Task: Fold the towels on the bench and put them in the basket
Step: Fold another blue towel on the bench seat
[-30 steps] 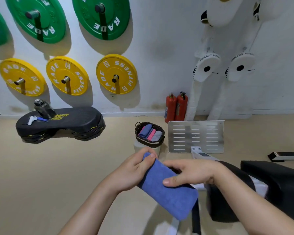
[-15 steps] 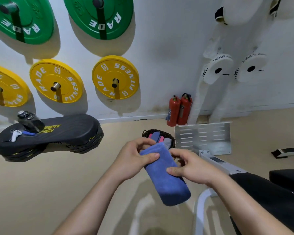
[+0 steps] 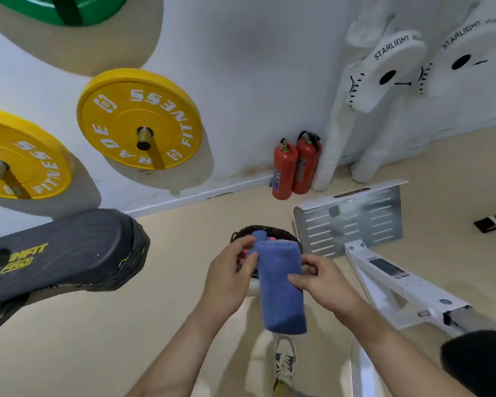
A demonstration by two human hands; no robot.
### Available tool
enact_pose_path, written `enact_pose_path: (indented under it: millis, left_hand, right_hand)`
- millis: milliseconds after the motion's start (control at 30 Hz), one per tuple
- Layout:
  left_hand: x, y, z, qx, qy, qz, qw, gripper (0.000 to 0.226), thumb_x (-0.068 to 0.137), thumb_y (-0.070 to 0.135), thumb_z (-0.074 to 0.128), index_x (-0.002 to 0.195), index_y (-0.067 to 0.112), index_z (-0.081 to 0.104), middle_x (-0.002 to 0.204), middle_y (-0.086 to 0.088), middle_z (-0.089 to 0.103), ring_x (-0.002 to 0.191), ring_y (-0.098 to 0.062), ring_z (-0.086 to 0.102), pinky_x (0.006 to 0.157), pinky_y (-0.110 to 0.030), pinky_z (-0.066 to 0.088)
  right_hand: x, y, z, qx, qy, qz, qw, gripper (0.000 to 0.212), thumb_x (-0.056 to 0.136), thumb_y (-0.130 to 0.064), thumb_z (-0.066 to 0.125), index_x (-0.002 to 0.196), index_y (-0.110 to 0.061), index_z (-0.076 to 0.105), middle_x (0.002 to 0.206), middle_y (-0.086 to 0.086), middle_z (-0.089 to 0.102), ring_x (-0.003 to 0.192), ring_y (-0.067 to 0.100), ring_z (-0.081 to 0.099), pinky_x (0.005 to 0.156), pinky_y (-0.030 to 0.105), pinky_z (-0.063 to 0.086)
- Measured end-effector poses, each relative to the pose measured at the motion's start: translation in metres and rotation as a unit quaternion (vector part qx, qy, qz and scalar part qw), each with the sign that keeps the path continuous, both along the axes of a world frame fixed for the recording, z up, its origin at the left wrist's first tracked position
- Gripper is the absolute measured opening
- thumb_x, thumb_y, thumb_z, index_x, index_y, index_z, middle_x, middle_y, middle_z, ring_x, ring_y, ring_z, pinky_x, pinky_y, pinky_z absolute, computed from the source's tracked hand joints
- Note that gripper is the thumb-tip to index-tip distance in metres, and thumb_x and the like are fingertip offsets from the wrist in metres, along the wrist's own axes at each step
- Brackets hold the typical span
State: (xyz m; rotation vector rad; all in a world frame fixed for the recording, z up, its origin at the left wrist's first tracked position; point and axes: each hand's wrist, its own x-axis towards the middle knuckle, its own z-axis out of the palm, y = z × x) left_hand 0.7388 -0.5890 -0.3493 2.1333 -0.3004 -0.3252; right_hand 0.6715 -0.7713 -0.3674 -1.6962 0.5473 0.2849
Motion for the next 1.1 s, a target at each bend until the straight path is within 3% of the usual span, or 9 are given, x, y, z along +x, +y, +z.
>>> enact_pose_path:
  millis: [167, 233, 300, 433, 600, 700, 733, 867, 1100]
  left_hand:
    - [0.084, 0.003, -0.095, 0.135, 0.036, -0.041, 0.989, 0.033, 0.093, 0.005, 0.048, 0.117, 0.021, 0.065, 0.114, 0.009, 0.063, 0.100, -0.011, 0.056, 0.082, -0.011, 0.035]
    - [0.118, 0.001, -0.141, 0.170, 0.034, -0.074, 0.982, 0.037, 0.090, 0.000, 0.048, 0.115, 0.022, 0.066, 0.111, 0.014, 0.061, 0.106, -0.014, 0.056, 0.082, -0.009, 0.033]
    - [0.150, -0.005, -0.194, 0.197, 0.012, -0.118, 0.973, 0.037, 0.089, -0.003, 0.051, 0.114, 0.019, 0.067, 0.108, 0.015, 0.060, 0.106, -0.017, 0.057, 0.084, -0.010, 0.033]
    - [0.204, -0.022, -0.318, 0.247, -0.004, -0.244, 0.938, 0.046, 0.087, -0.001, 0.047, 0.127, 0.017, 0.058, 0.132, 0.004, 0.056, 0.116, -0.023, 0.052, 0.096, -0.027, 0.041]
    - [0.230, -0.051, -0.423, 0.296, -0.011, -0.348, 0.889, 0.064, 0.089, 0.004, 0.048, 0.148, 0.017, 0.027, 0.157, 0.004, 0.019, 0.131, -0.024, 0.032, 0.108, -0.027, 0.029]
    - [0.229, -0.061, -0.460, 0.327, -0.035, -0.375, 0.867, 0.070, 0.092, 0.012, 0.050, 0.151, 0.021, 0.013, 0.159, 0.005, 0.004, 0.133, -0.022, 0.024, 0.105, -0.031, 0.037]
    - [0.228, -0.063, -0.468, 0.335, -0.043, -0.387, 0.858, 0.073, 0.091, 0.013, 0.052, 0.151, 0.022, 0.011, 0.158, 0.003, 0.004, 0.133, -0.022, 0.024, 0.104, -0.032, 0.039]
    - [0.228, -0.074, -0.480, 0.357, -0.077, -0.406, 0.838, 0.086, 0.082, 0.021, 0.061, 0.149, 0.028, 0.008, 0.152, -0.003, 0.010, 0.130, -0.025, 0.029, 0.090, -0.034, 0.049]
    - [0.233, -0.096, -0.486, 0.342, -0.091, -0.378, 0.855, 0.085, 0.084, 0.059, 0.050, 0.149, 0.037, 0.000, 0.137, -0.003, 0.029, 0.106, -0.022, 0.050, 0.065, -0.032, 0.043]
  right_hand:
    - [0.084, -0.027, -0.085, -0.099, 0.094, -0.085, 0.987, 0.012, 0.081, -0.001, 0.062, 0.073, -0.010, 0.061, 0.067, 0.001, 0.059, 0.064, 0.011, 0.053, 0.062, 0.024, 0.044]
    - [0.117, -0.034, -0.129, -0.124, 0.121, -0.099, 0.980, 0.005, 0.082, -0.005, 0.060, 0.077, -0.005, 0.061, 0.069, 0.009, 0.061, 0.067, 0.019, 0.054, 0.067, 0.032, 0.048]
    - [0.147, -0.037, -0.183, -0.147, 0.150, -0.103, 0.972, 0.007, 0.084, -0.009, 0.060, 0.077, -0.013, 0.060, 0.073, 0.007, 0.063, 0.072, 0.023, 0.059, 0.073, 0.037, 0.052]
    - [0.195, -0.044, -0.298, -0.163, 0.177, -0.117, 0.964, 0.018, 0.084, -0.012, 0.060, 0.102, -0.013, 0.064, 0.094, 0.008, 0.069, 0.088, 0.030, 0.064, 0.080, 0.042, 0.056]
    - [0.222, -0.052, -0.405, -0.201, 0.188, -0.116, 0.954, 0.005, 0.082, -0.011, 0.058, 0.080, -0.015, 0.058, 0.072, -0.001, 0.059, 0.072, 0.022, 0.055, 0.053, 0.020, 0.035]
    - [0.225, -0.059, -0.448, -0.208, 0.220, -0.104, 0.947, 0.009, 0.084, -0.012, 0.057, 0.076, -0.015, 0.053, 0.069, 0.001, 0.056, 0.074, 0.027, 0.054, 0.054, 0.024, 0.032]
    - [0.226, -0.060, -0.458, -0.214, 0.224, -0.100, 0.946, 0.002, 0.085, -0.013, 0.057, 0.085, -0.011, 0.057, 0.077, 0.007, 0.061, 0.080, 0.030, 0.057, 0.060, 0.025, 0.035]
    - [0.229, -0.061, -0.479, -0.260, 0.229, -0.077, 0.935, 0.023, 0.089, -0.019, 0.058, 0.108, -0.007, 0.059, 0.109, 0.016, 0.066, 0.102, 0.036, 0.060, 0.080, 0.034, 0.047]
    - [0.226, -0.063, -0.481, -0.226, 0.216, -0.069, 0.947, 0.006, 0.090, -0.018, 0.057, 0.091, -0.018, 0.052, 0.089, 0.003, 0.061, 0.091, 0.029, 0.061, 0.068, 0.029, 0.041]
